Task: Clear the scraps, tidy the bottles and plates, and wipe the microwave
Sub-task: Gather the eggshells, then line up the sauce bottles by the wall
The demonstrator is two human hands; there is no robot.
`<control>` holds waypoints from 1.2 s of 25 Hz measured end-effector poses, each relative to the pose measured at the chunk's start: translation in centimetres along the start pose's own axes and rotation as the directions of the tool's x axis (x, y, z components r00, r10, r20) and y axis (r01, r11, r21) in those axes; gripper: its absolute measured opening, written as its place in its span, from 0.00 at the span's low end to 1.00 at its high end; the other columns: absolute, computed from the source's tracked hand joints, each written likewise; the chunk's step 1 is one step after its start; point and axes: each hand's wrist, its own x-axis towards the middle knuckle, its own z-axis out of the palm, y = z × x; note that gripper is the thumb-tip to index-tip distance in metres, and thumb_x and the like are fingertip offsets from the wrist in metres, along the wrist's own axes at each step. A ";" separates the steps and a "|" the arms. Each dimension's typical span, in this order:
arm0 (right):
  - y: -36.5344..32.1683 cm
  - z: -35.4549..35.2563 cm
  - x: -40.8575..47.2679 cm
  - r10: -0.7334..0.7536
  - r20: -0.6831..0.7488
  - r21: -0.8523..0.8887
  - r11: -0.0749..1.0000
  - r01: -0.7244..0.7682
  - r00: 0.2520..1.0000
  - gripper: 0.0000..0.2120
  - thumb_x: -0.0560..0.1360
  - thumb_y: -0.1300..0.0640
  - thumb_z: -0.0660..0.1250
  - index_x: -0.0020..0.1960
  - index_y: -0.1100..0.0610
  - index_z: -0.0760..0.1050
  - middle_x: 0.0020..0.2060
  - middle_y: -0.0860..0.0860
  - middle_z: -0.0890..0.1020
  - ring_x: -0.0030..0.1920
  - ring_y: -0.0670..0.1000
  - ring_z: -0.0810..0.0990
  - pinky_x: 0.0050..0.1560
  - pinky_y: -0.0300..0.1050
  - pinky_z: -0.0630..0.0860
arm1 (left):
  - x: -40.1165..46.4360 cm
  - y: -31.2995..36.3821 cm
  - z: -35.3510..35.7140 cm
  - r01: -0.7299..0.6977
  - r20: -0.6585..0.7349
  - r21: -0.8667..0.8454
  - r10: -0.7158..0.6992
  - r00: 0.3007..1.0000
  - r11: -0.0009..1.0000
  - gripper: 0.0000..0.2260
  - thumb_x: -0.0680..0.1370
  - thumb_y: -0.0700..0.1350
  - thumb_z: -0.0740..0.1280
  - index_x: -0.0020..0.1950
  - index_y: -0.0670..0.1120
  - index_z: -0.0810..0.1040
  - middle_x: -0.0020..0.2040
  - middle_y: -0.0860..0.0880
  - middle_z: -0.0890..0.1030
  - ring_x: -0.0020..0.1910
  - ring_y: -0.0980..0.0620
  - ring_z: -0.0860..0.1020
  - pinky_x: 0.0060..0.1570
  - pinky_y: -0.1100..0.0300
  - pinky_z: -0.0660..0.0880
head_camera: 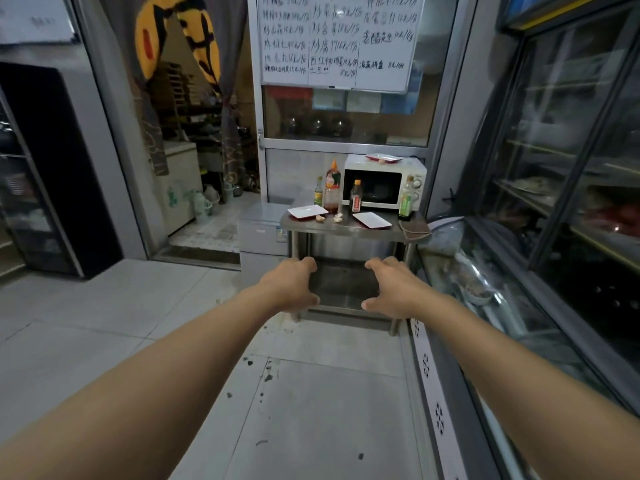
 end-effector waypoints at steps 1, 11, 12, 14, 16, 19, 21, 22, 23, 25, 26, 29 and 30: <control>0.2 -0.1 2.2 0.007 -0.008 0.008 1.000 -0.007 1.000 0.36 0.71 0.50 0.71 0.73 0.53 0.57 0.69 0.56 0.63 0.71 0.57 0.60 0.68 0.55 0.66 | 2.3 -0.6 -0.4 -0.013 0.003 -0.009 0.013 1.000 1.000 0.26 0.73 0.48 0.71 0.68 0.48 0.66 0.64 0.45 0.73 0.60 0.46 0.73 0.56 0.54 0.73; 1.0 -0.9 22.8 0.141 -0.054 0.066 0.988 -0.137 0.989 0.37 0.70 0.50 0.71 0.74 0.52 0.56 0.70 0.55 0.63 0.71 0.58 0.61 0.67 0.55 0.67 | 23.8 -7.2 -3.8 -0.108 0.074 -0.050 0.112 0.991 0.993 0.22 0.74 0.47 0.70 0.66 0.47 0.69 0.60 0.46 0.75 0.49 0.53 0.72 0.46 0.61 0.69; 1.3 -0.8 24.2 0.147 -0.054 0.067 0.987 -0.143 0.988 0.37 0.70 0.50 0.71 0.73 0.52 0.57 0.70 0.55 0.63 0.71 0.57 0.62 0.67 0.55 0.67 | 25.3 -7.6 -3.6 -0.117 0.079 -0.049 0.121 0.990 0.992 0.22 0.74 0.47 0.70 0.66 0.47 0.69 0.60 0.46 0.75 0.49 0.54 0.71 0.46 0.61 0.69; 2.3 -0.7 27.9 0.156 -0.061 0.070 0.986 -0.152 0.986 0.36 0.70 0.50 0.71 0.73 0.52 0.58 0.70 0.55 0.64 0.70 0.57 0.62 0.67 0.54 0.67 | 29.0 -8.3 -3.3 -0.116 0.080 -0.069 0.121 0.989 0.991 0.21 0.74 0.47 0.70 0.65 0.47 0.69 0.59 0.46 0.75 0.49 0.54 0.71 0.47 0.61 0.69; 3.5 -0.6 31.9 0.147 -0.058 0.077 0.987 -0.142 0.987 0.35 0.70 0.50 0.71 0.72 0.53 0.59 0.69 0.55 0.65 0.70 0.56 0.62 0.66 0.53 0.68 | 33.0 -9.0 -2.9 -0.098 0.075 -0.091 0.105 0.992 0.991 0.21 0.73 0.46 0.70 0.64 0.48 0.70 0.60 0.47 0.76 0.50 0.53 0.72 0.47 0.60 0.70; 5.6 -0.6 38.5 0.106 -0.061 0.084 0.991 -0.101 0.992 0.35 0.71 0.50 0.71 0.72 0.54 0.58 0.68 0.55 0.65 0.69 0.56 0.63 0.64 0.51 0.69 | 39.2 -9.9 -2.4 -0.078 0.050 -0.074 0.082 0.995 0.994 0.22 0.73 0.47 0.71 0.65 0.48 0.69 0.61 0.47 0.75 0.54 0.51 0.73 0.48 0.60 0.70; 7.3 -0.8 43.1 0.083 -0.062 0.104 0.992 -0.076 0.995 0.35 0.71 0.51 0.71 0.72 0.54 0.58 0.68 0.55 0.65 0.68 0.56 0.64 0.64 0.51 0.69 | 43.6 -10.3 -2.0 -0.052 0.039 -0.060 0.055 0.998 0.997 0.25 0.73 0.48 0.71 0.68 0.47 0.68 0.63 0.46 0.74 0.58 0.49 0.73 0.49 0.60 0.69; 8.2 -0.9 45.5 0.075 -0.060 0.115 0.991 -0.068 0.995 0.35 0.71 0.51 0.71 0.73 0.54 0.58 0.68 0.55 0.65 0.68 0.56 0.64 0.64 0.51 0.69 | 46.0 -10.5 -1.8 -0.033 0.036 -0.053 0.035 0.999 0.998 0.27 0.73 0.48 0.71 0.69 0.47 0.67 0.65 0.45 0.73 0.60 0.48 0.73 0.49 0.60 0.69; 9.0 -0.9 47.9 0.068 -0.056 0.121 0.991 -0.061 0.996 0.35 0.71 0.51 0.71 0.73 0.54 0.58 0.68 0.55 0.65 0.68 0.56 0.64 0.64 0.51 0.69 | 48.5 -10.7 -1.5 -0.014 0.036 -0.049 0.016 0.999 0.999 0.28 0.73 0.49 0.71 0.70 0.47 0.66 0.65 0.45 0.73 0.61 0.47 0.73 0.49 0.60 0.69; 10.6 -0.9 52.6 0.048 -0.040 0.108 0.993 -0.044 0.998 0.36 0.71 0.50 0.71 0.73 0.54 0.57 0.67 0.55 0.65 0.67 0.56 0.64 0.63 0.50 0.69 | 53.1 -10.9 -0.9 0.018 0.039 -0.062 -0.015 0.999 0.998 0.28 0.73 0.49 0.71 0.70 0.47 0.65 0.66 0.45 0.72 0.62 0.47 0.72 0.50 0.60 0.68; 11.2 -0.7 54.5 0.047 -0.022 0.099 0.994 -0.044 0.999 0.36 0.71 0.50 0.71 0.73 0.54 0.58 0.67 0.55 0.65 0.67 0.56 0.65 0.63 0.50 0.69 | 55.0 -11.1 -0.4 0.034 0.049 -0.072 -0.031 0.998 0.997 0.28 0.73 0.49 0.71 0.71 0.47 0.65 0.66 0.45 0.73 0.61 0.47 0.73 0.49 0.60 0.68; 12.8 -0.1 59.2 0.032 0.010 0.091 0.995 -0.033 0.999 0.34 0.71 0.49 0.71 0.72 0.54 0.59 0.67 0.55 0.66 0.66 0.56 0.66 0.61 0.50 0.71 | 59.2 -11.4 0.6 0.053 0.061 -0.062 -0.049 0.997 0.997 0.28 0.73 0.49 0.71 0.71 0.48 0.65 0.65 0.46 0.74 0.60 0.48 0.74 0.48 0.62 0.67; 13.4 0.1 60.7 0.030 0.018 0.094 0.995 -0.032 0.999 0.34 0.71 0.49 0.71 0.71 0.54 0.59 0.67 0.55 0.66 0.66 0.56 0.66 0.61 0.50 0.71 | 60.7 -11.8 1.0 0.057 0.068 -0.058 -0.053 0.996 0.997 0.28 0.73 0.49 0.71 0.71 0.48 0.65 0.65 0.46 0.74 0.60 0.48 0.74 0.48 0.62 0.67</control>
